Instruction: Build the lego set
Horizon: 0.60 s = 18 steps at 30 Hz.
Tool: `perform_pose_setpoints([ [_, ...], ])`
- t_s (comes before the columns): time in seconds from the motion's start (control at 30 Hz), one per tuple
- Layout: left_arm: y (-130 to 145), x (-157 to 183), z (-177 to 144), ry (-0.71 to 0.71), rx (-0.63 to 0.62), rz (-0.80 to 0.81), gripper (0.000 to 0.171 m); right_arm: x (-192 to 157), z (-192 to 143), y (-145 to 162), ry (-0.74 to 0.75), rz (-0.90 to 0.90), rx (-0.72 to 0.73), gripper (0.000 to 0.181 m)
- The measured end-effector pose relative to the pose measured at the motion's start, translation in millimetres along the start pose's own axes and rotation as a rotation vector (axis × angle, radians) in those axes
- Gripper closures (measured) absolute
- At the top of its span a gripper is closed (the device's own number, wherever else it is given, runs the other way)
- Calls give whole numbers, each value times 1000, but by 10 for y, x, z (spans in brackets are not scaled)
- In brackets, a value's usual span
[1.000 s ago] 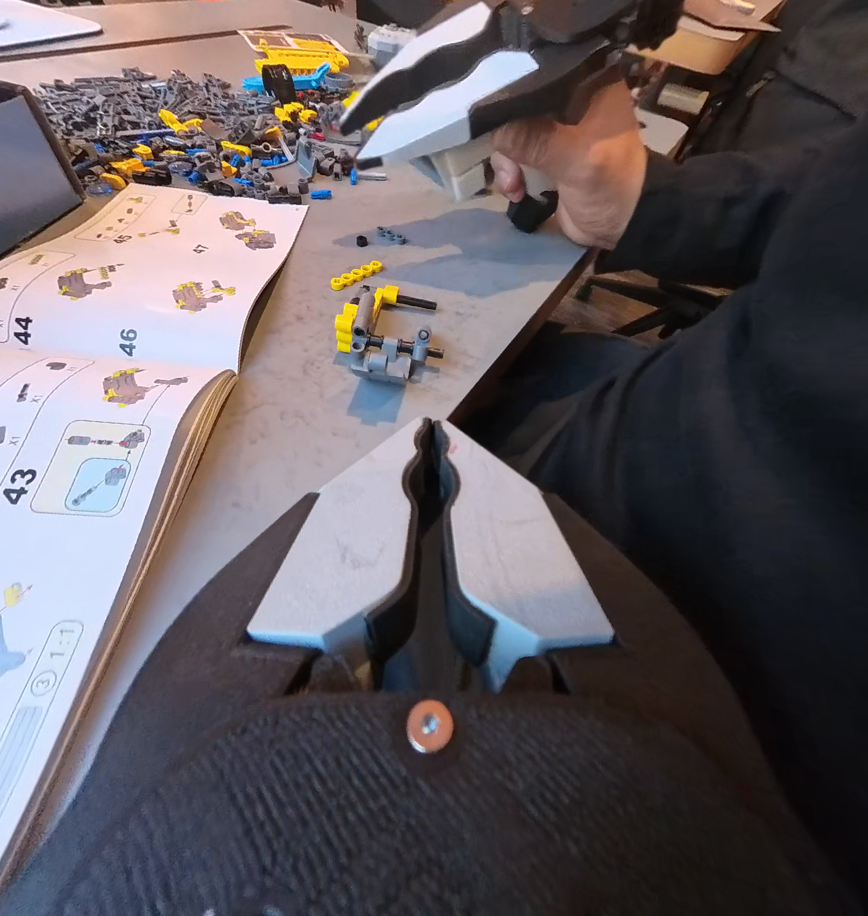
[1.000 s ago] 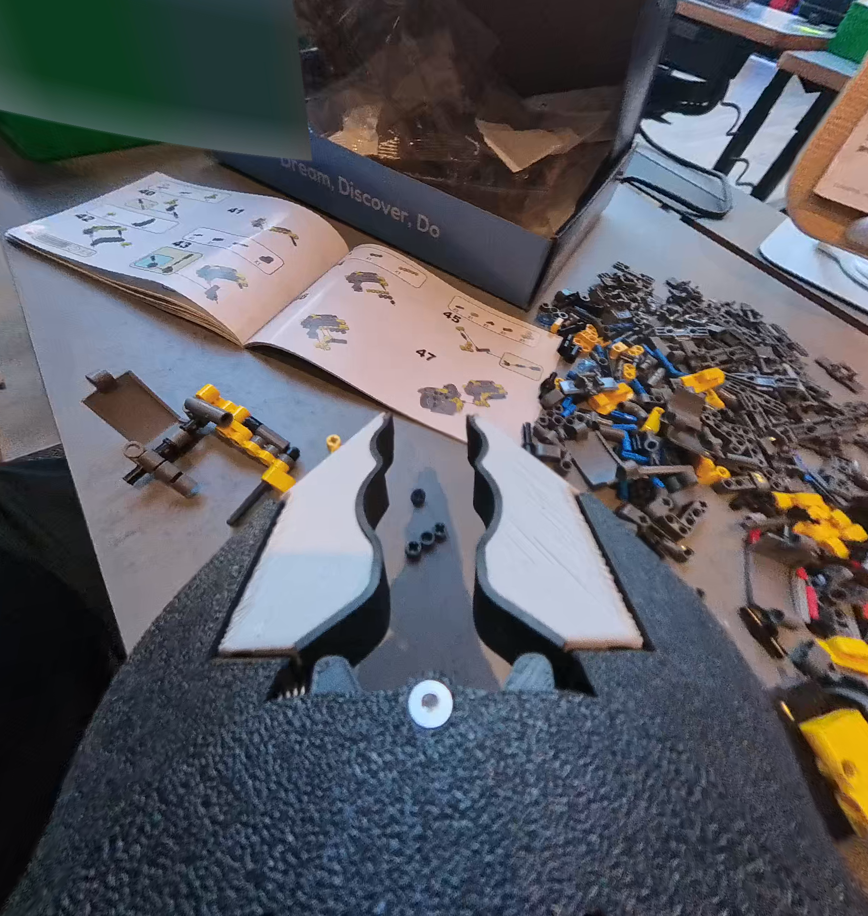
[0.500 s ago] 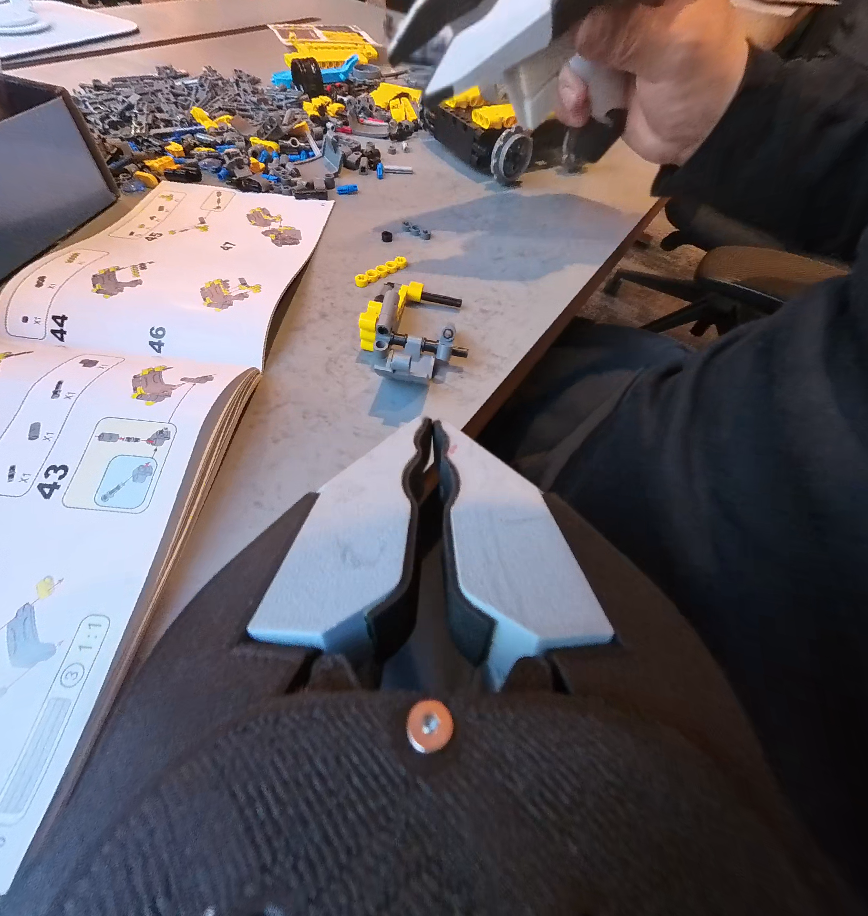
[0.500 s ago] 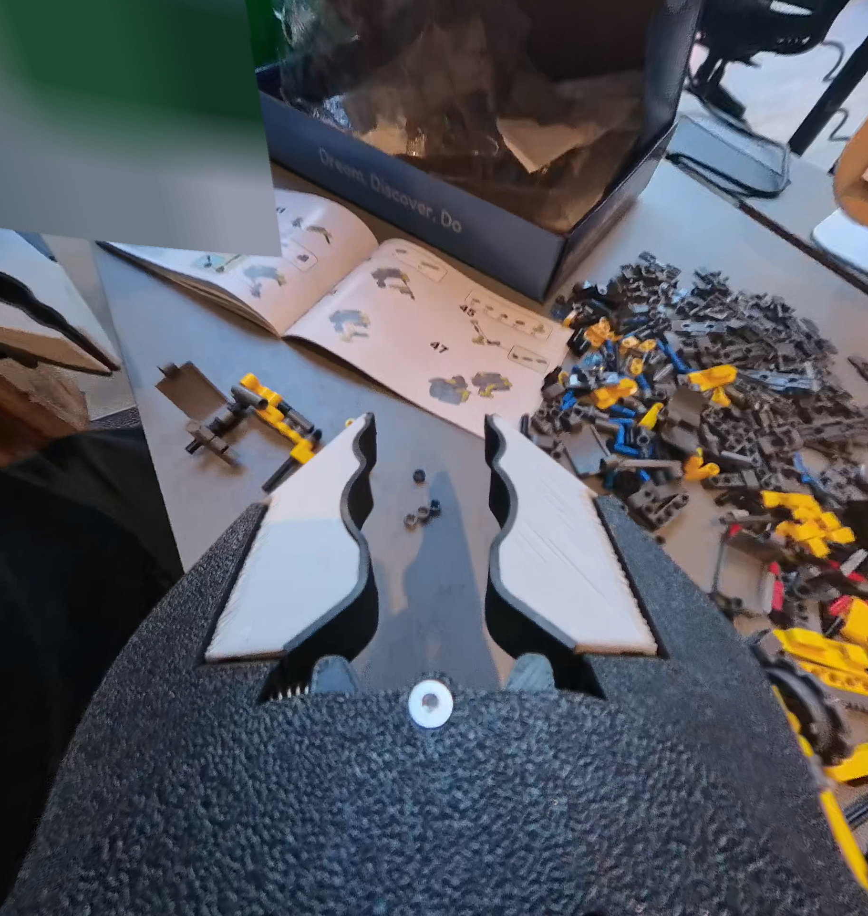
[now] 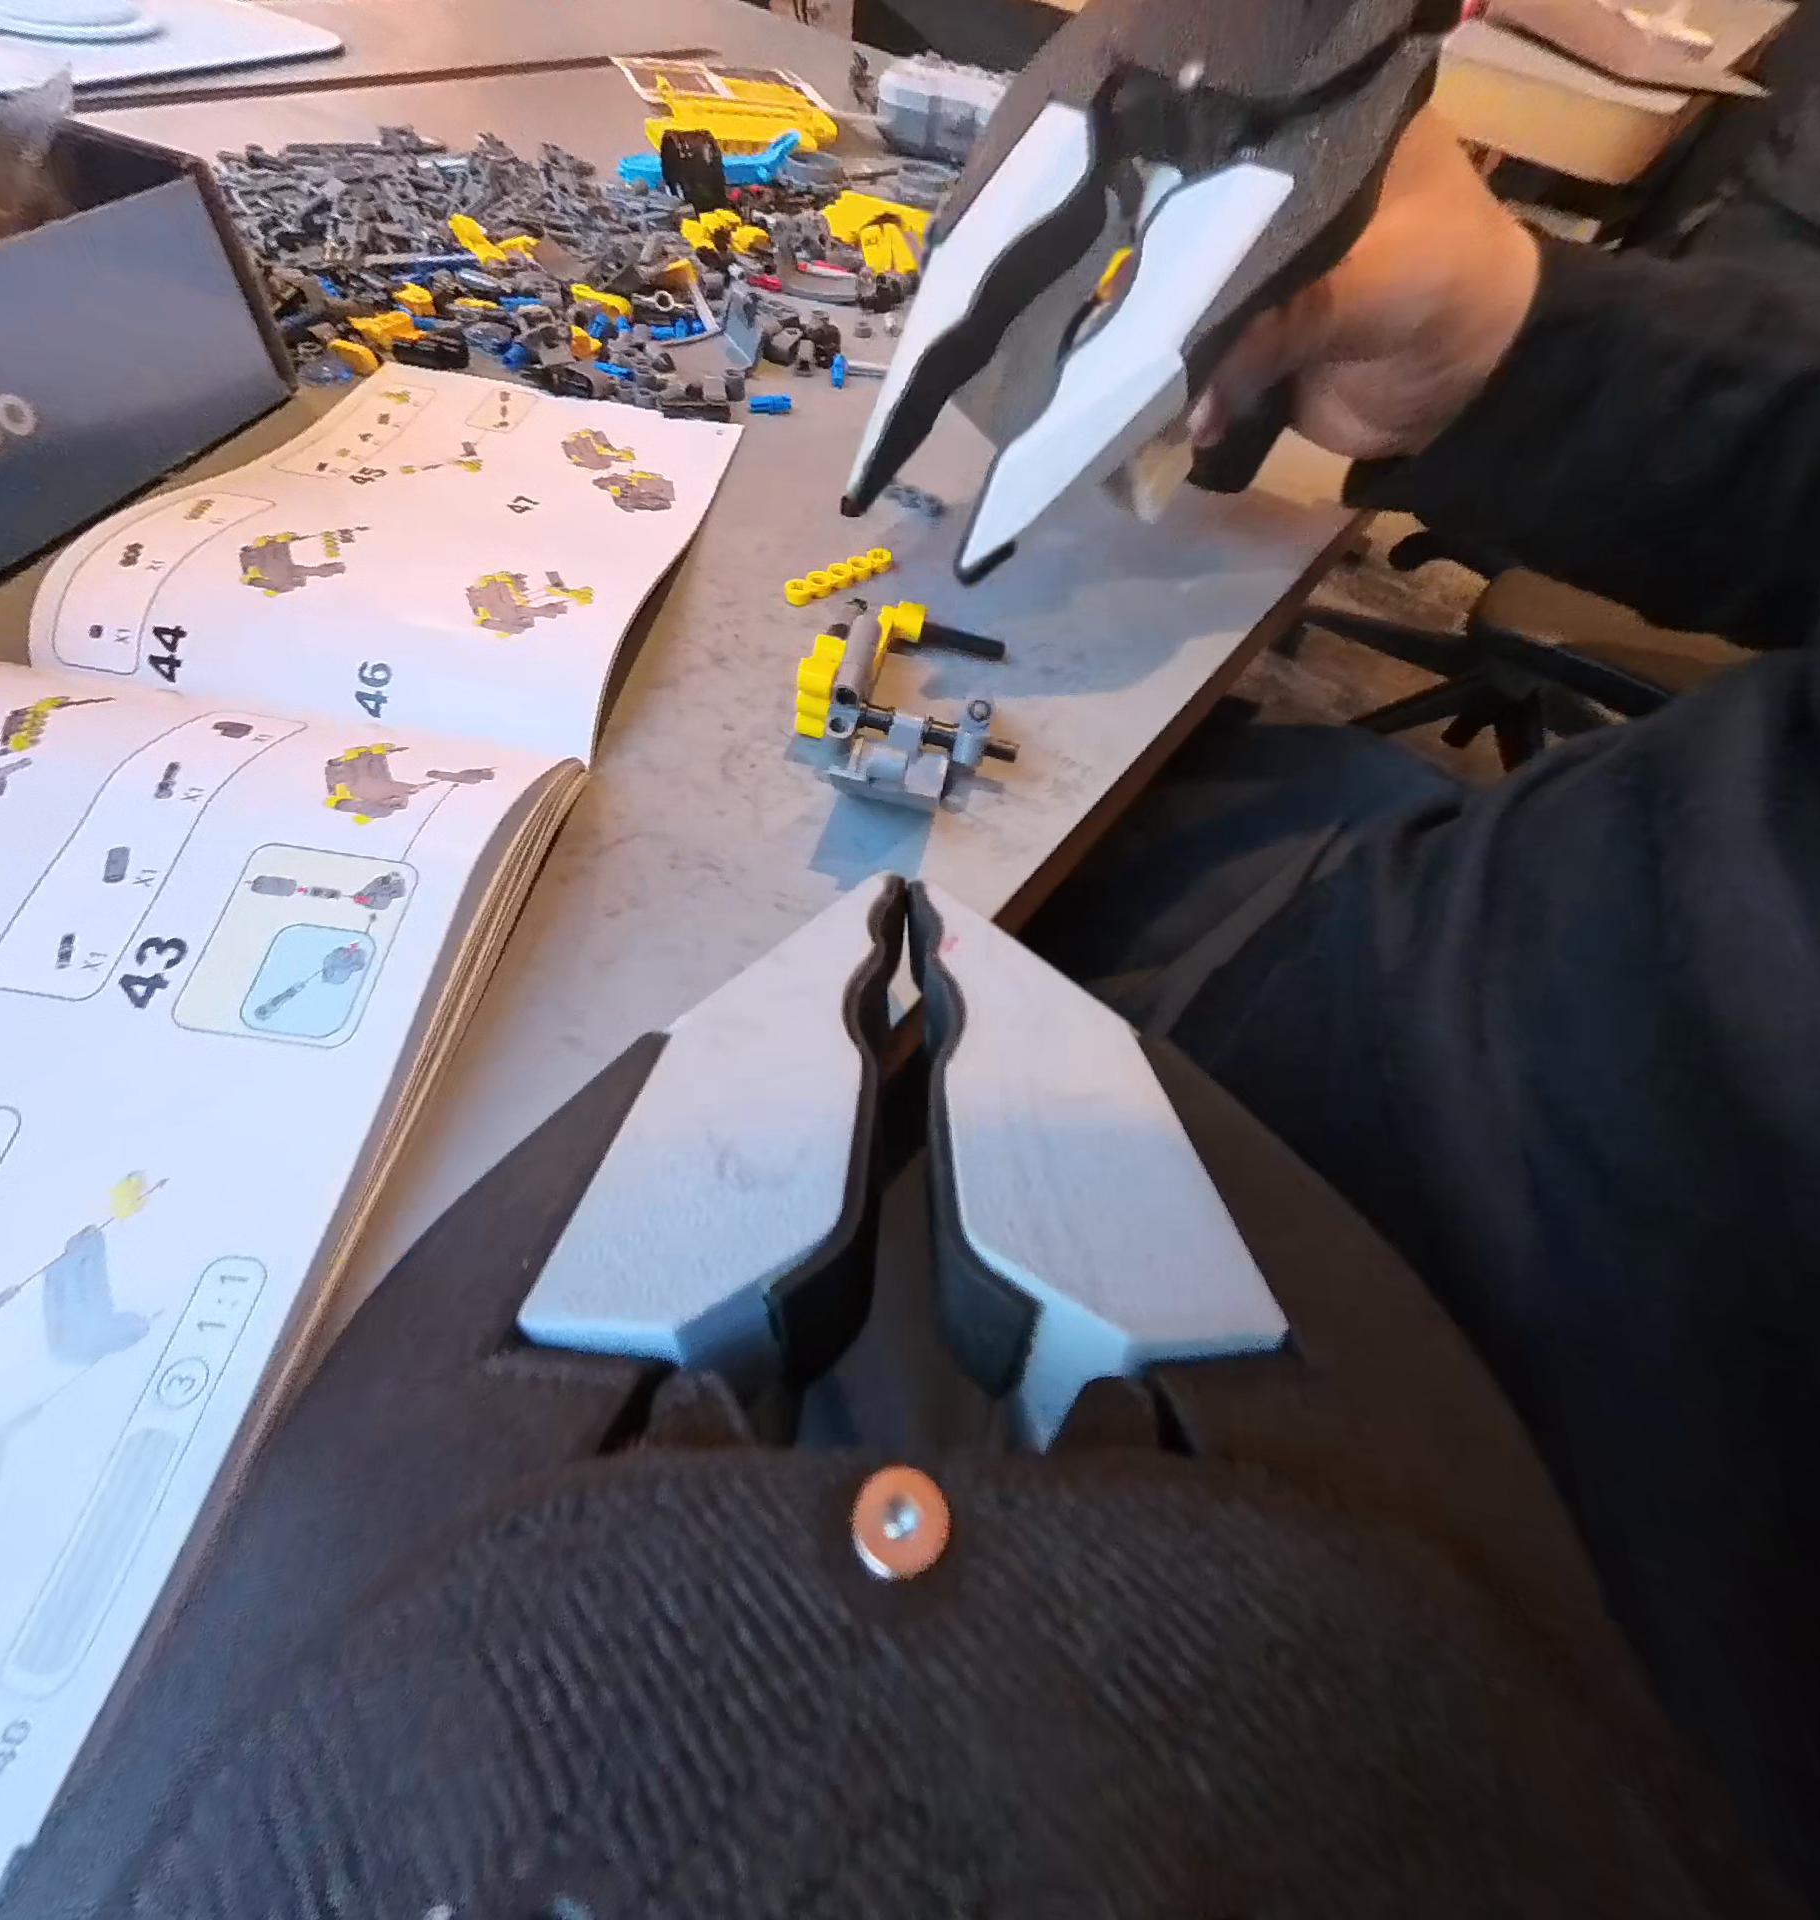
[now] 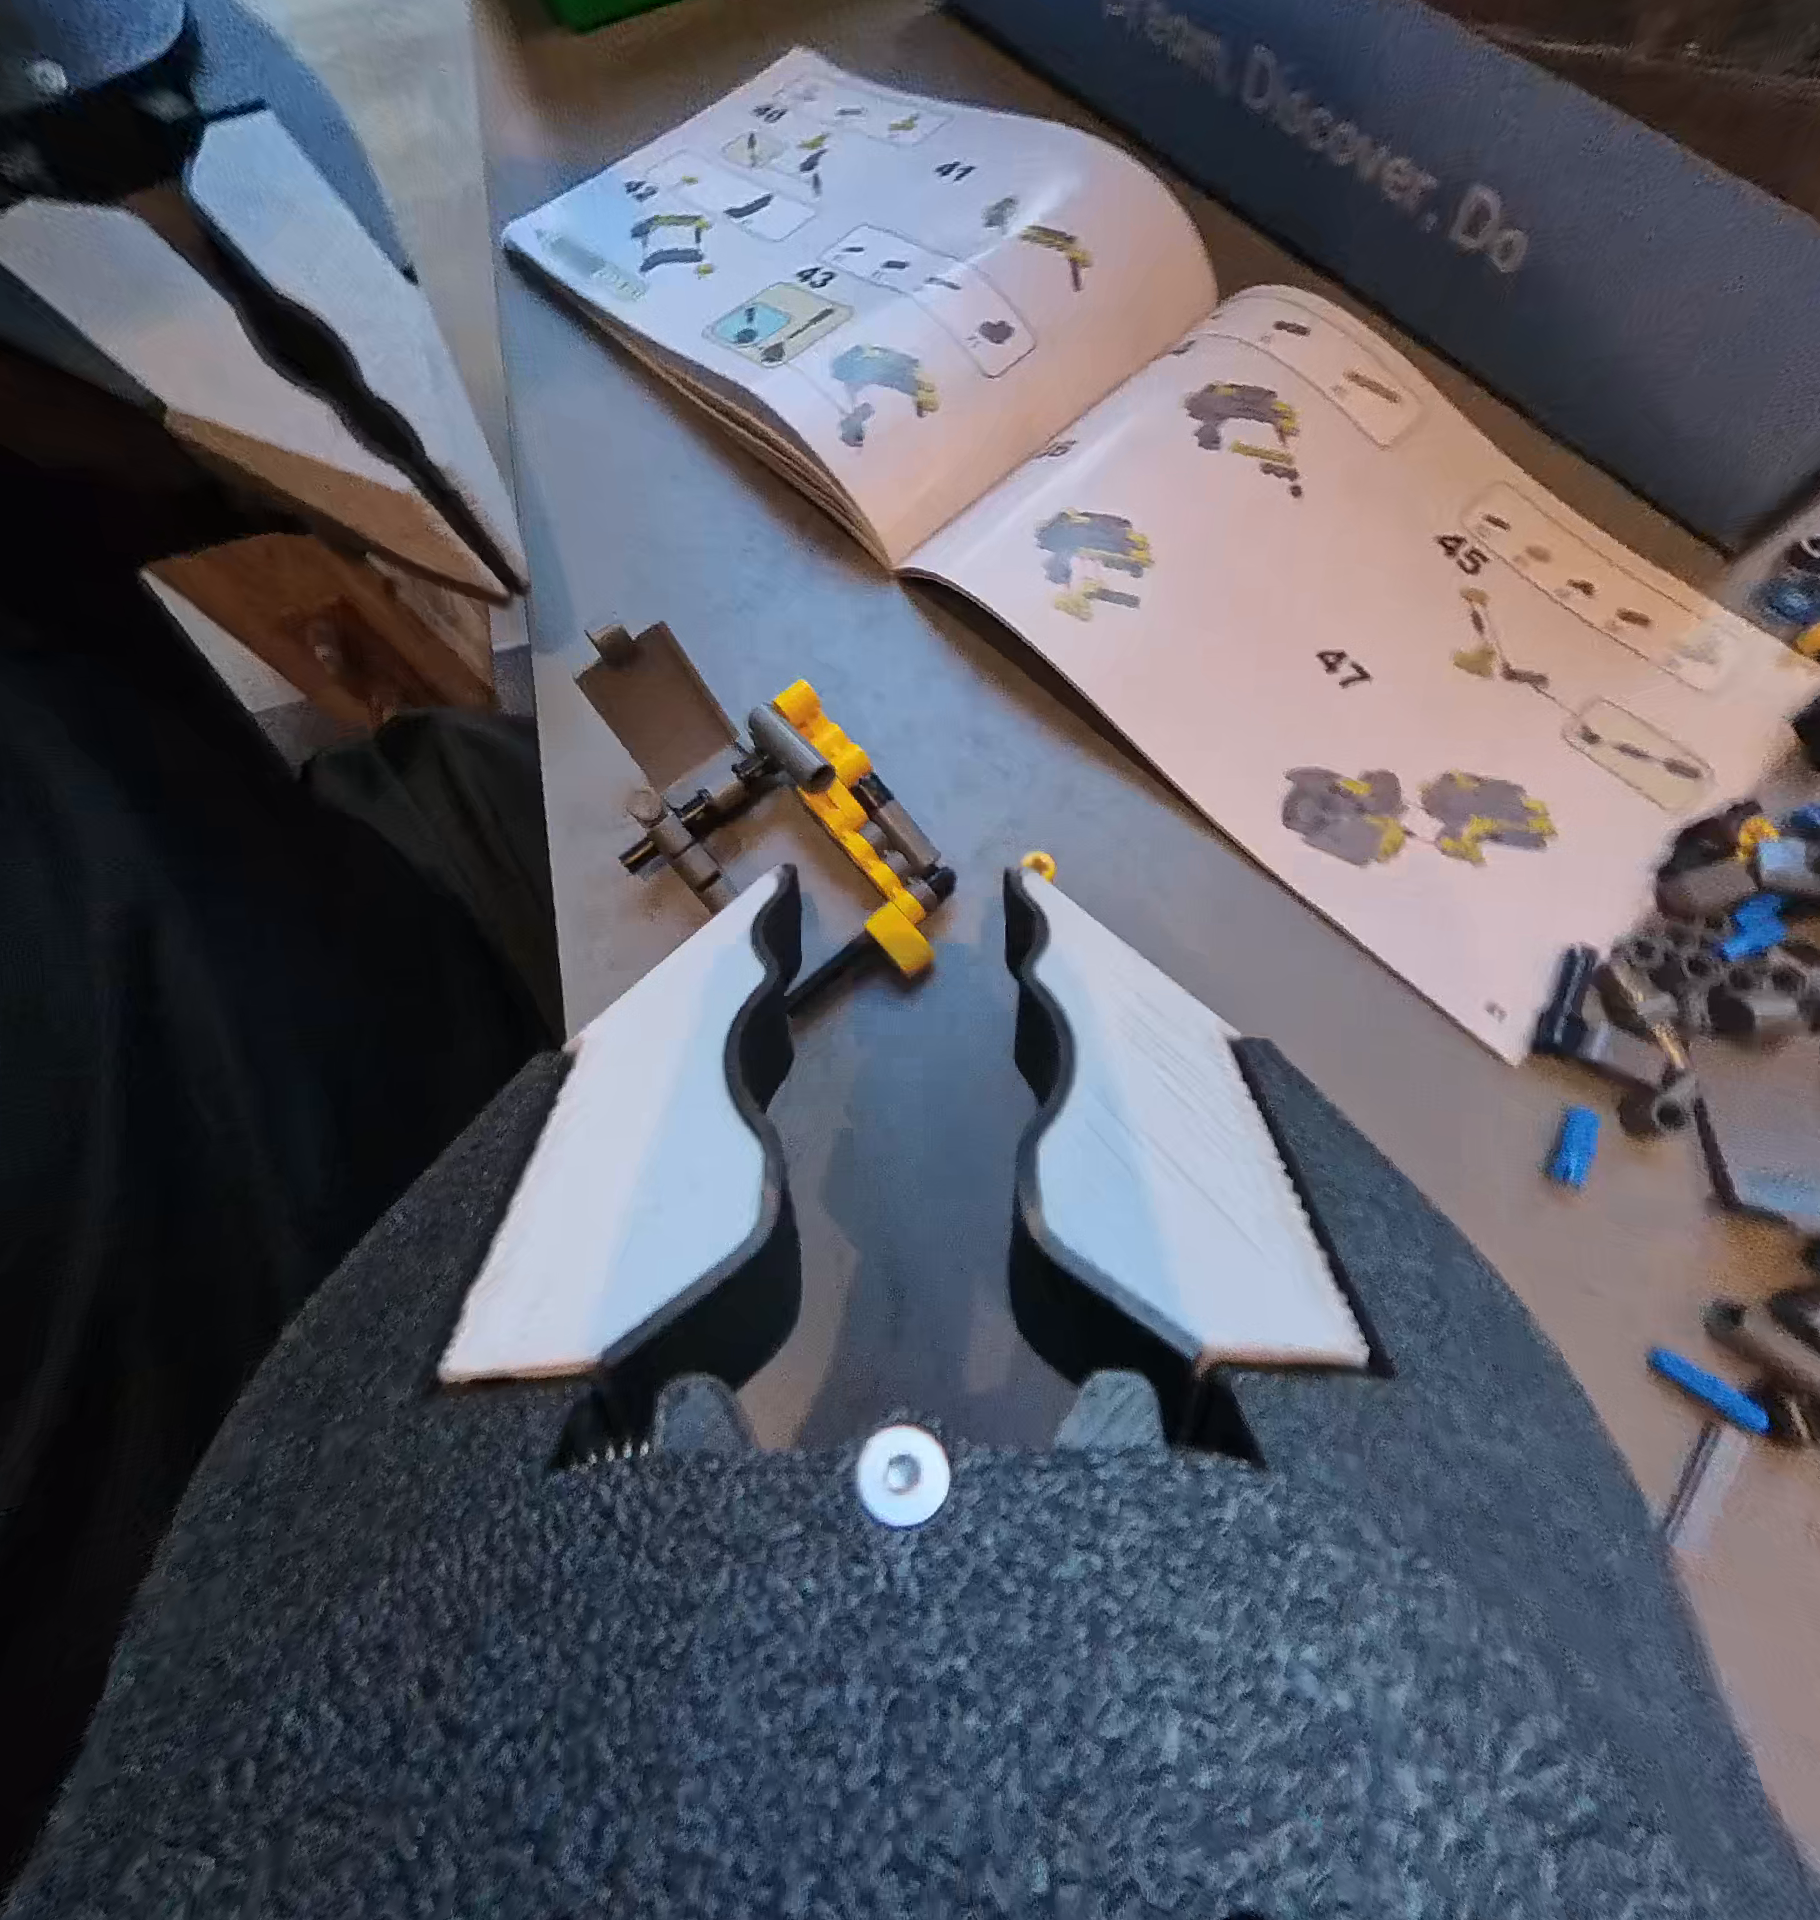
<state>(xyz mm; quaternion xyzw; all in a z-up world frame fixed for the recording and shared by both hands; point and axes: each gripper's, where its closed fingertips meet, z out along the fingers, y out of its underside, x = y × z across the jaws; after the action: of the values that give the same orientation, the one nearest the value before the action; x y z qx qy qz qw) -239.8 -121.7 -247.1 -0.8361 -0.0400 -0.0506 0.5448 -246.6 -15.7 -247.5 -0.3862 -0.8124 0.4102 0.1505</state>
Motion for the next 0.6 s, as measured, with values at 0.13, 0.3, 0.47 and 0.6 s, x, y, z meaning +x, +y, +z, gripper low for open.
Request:
perform_pose_setpoints([
  [0.13, 19, -8, 15, 12, -16, -26, 161, -40, 131, -36, -25, -86, -39, 142],
  [0.3, 43, 22, 34, -2, -35, 13, 163, -56, 215, -64, -57, -87, -12, 142],
  [0.47, 58, 48, 36, 2, -42, 35, 167, -57, 220, -24, -63, -85, -20, 142],
  [0.6, 55, 71, 24, 18, -37, 38, 167, -83, 229, -33, -79, -105, -35, 142],
])
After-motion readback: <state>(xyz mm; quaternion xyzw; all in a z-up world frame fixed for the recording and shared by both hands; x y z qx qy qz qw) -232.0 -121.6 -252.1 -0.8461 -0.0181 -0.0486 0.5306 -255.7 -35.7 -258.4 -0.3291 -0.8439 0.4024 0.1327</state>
